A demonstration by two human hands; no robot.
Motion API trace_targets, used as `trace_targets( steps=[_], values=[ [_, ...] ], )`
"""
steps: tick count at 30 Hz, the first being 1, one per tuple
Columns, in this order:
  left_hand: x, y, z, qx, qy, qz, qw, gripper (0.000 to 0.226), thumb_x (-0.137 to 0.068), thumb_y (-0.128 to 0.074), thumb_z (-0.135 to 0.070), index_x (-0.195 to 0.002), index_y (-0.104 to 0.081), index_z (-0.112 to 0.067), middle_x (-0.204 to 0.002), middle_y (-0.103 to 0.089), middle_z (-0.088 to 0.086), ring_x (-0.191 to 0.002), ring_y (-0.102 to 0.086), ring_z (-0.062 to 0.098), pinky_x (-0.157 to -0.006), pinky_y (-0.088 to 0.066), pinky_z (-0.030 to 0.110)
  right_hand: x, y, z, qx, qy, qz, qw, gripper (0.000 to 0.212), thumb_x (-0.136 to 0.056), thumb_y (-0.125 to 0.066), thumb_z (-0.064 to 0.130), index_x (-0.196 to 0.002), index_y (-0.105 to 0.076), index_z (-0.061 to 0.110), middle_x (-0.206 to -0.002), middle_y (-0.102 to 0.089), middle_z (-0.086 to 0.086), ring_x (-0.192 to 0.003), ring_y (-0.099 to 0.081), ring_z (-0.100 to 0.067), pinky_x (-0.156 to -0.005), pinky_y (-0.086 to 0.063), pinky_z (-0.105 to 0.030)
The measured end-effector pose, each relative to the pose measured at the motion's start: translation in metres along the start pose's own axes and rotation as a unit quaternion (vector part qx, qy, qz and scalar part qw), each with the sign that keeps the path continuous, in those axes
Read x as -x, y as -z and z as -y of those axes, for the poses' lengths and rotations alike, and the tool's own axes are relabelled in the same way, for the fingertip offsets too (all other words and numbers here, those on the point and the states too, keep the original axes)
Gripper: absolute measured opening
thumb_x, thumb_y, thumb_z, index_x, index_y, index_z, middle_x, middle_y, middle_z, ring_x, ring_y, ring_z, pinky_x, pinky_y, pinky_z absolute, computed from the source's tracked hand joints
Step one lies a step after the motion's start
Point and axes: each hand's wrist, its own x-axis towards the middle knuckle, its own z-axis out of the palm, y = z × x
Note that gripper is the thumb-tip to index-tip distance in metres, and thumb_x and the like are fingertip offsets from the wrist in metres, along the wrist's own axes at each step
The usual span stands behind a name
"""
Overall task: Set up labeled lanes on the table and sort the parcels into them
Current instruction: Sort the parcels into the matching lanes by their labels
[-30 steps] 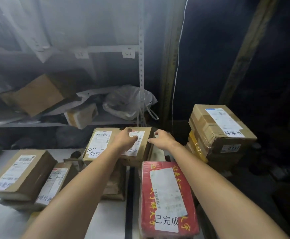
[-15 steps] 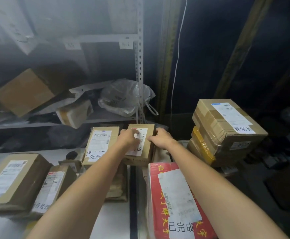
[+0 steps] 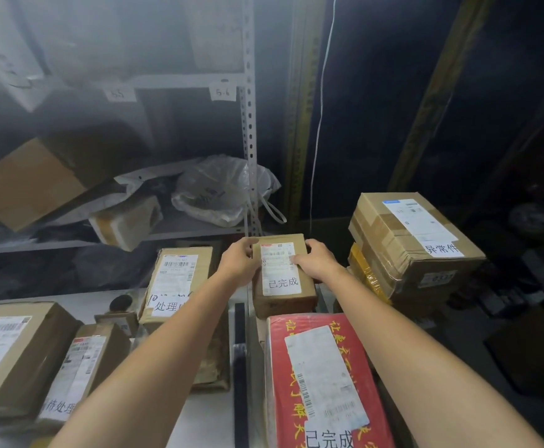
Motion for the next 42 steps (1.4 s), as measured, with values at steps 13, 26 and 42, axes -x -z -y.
trace_targets(
  steps=[13, 26, 42],
  values=[
    [-0.001, 0.000, 0.005, 0.040, 0.072, -0.002, 0.997, 0.061, -0.095, -0.064, -0.016, -0.150, -0.037, -0.023, -0.131, -0.057, 0.007, -0.099, -0.060, 0.020, -0.078, -0.061, 0.039, -0.001, 0.010, -0.005, 0.017, 0.004, 0.016, 1.000, 0.059, -0.099, -0.061, 0.023, -0.152, -0.035, 0.021, -0.139, -0.058, -0.007, -0.115, -0.061, -0.021, -0.066, -0.051, -0.024],
    [0.015, 0.063, -0.028, -0.386, -0.020, 0.025, 0.922, 0.046, -0.096, -0.055, -0.036, -0.140, -0.052, -0.023, -0.132, -0.060, 0.004, -0.116, -0.058, 0.026, -0.087, -0.048, 0.036, 0.017, 0.038, 0.076, 0.321, 0.089, 0.070, 0.940, 0.057, -0.095, -0.061, 0.033, -0.146, -0.043, 0.016, -0.133, -0.057, -0.009, -0.111, -0.061, -0.026, -0.088, -0.053, -0.037],
    [0.305, 0.358, 0.146, -0.305, 0.319, -0.131, 0.888, 0.059, -0.097, -0.053, -0.046, -0.148, -0.042, -0.019, -0.153, -0.042, 0.005, -0.137, -0.043, 0.026, -0.108, -0.040, 0.039, 0.147, -0.194, 0.257, 0.441, 0.333, 0.226, 0.802, 0.072, -0.093, -0.058, 0.056, -0.149, -0.041, 0.014, -0.150, -0.046, -0.007, -0.132, -0.048, -0.028, -0.103, -0.045, -0.039]
  ],
)
